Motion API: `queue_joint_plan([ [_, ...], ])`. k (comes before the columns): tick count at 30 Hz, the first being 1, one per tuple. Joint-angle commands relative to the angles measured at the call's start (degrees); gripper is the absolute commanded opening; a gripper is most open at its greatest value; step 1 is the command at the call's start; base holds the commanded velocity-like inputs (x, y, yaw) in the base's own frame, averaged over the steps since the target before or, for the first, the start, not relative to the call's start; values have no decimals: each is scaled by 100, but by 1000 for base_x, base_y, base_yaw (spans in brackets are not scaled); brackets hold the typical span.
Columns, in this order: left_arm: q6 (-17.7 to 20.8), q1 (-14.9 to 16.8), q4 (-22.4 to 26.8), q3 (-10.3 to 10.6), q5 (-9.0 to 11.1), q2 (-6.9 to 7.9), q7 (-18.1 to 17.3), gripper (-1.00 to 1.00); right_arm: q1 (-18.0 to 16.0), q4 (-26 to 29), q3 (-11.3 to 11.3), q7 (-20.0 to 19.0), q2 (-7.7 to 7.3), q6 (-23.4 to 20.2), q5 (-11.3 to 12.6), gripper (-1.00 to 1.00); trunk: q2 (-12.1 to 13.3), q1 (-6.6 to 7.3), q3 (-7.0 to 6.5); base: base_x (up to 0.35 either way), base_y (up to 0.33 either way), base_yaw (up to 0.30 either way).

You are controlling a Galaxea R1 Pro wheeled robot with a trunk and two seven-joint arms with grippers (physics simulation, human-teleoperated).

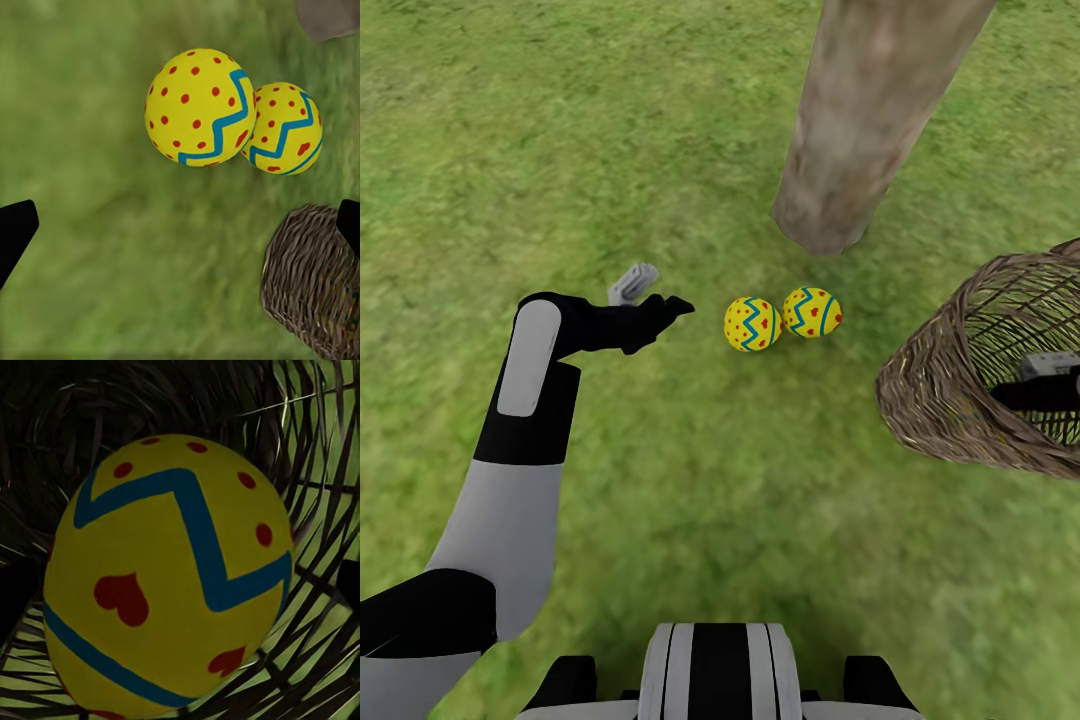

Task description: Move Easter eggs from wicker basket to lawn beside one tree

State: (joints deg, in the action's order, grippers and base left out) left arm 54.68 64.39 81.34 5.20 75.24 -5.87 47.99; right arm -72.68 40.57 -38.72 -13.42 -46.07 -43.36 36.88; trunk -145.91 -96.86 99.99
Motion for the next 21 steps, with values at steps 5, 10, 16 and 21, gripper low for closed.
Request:
queue_joint_plan([
  [5, 8, 4, -3, -7, 52, -7, 63, 100, -9, 4, 91, -23, -7, -6, -23, 100, -2, 1, 4, 0, 0, 0],
  [10, 6, 4, -4, -5, 54, -20, 77, 100, -9, 4, 124, -23, -7, -6, -23, 100, -3, -2, 26, 0, 0, 0],
  [16, 7, 4, -1, 12, 50, -19, 91, 100, -9, 4, 121, -26, -7, -6, -23, 100, -11, -17, 159, 0, 0, 0],
  [21, 8, 4, -4, 9, 49, -12, 81, 100, -9, 4, 125, -28, -7, -6, -23, 100, -12, -20, 181, 0, 0, 0],
])
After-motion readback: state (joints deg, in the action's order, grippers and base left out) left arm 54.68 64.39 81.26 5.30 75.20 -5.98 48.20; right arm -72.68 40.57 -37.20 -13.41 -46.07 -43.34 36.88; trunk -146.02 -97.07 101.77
